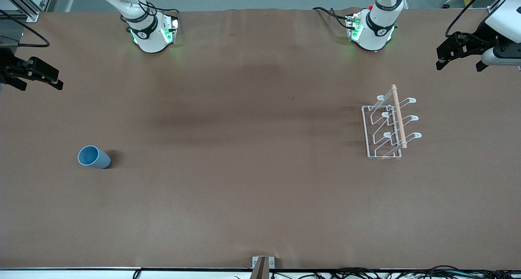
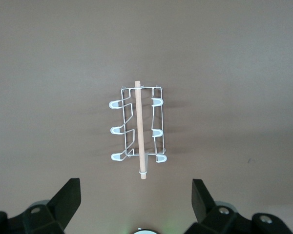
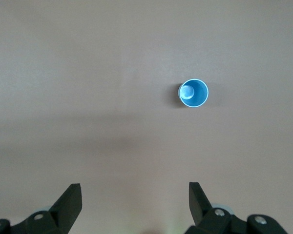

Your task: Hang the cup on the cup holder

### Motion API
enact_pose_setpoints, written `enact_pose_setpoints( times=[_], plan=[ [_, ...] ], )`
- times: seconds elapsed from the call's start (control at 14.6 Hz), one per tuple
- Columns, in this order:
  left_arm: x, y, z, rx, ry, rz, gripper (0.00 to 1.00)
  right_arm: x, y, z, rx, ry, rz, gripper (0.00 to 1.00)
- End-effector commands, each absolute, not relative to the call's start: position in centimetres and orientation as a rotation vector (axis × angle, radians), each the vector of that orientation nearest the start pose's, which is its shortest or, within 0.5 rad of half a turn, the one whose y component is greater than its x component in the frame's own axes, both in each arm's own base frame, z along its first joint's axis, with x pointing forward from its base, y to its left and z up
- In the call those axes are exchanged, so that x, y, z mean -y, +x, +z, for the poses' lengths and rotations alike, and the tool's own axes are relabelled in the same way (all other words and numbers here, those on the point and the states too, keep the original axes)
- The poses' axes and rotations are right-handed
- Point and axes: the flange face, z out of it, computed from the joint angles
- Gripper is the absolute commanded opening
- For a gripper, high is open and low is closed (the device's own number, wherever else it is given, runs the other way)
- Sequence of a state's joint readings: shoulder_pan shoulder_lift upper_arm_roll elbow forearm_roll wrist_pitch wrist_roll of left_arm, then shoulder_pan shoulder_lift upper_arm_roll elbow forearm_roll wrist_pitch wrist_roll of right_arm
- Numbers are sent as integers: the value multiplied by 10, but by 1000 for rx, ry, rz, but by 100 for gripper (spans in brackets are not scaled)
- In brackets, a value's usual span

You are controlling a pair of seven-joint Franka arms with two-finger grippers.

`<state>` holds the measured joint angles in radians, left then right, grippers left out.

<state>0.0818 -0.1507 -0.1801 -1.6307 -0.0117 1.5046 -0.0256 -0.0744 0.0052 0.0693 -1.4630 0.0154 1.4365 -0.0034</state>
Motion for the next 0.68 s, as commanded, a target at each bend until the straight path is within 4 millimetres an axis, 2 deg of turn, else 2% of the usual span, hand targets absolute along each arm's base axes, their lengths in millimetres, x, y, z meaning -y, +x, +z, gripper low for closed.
enact_pose_setpoints(
  times=[0.0, 0.62],
  plan=[
    [56, 497, 672, -117, -3114, -27, 100, 0, 535, 660, -28, -3135, 46, 97],
    [57, 498, 673, -149, -3118, -31, 100, 1, 535, 660, -29, -3132, 46, 97]
  ],
)
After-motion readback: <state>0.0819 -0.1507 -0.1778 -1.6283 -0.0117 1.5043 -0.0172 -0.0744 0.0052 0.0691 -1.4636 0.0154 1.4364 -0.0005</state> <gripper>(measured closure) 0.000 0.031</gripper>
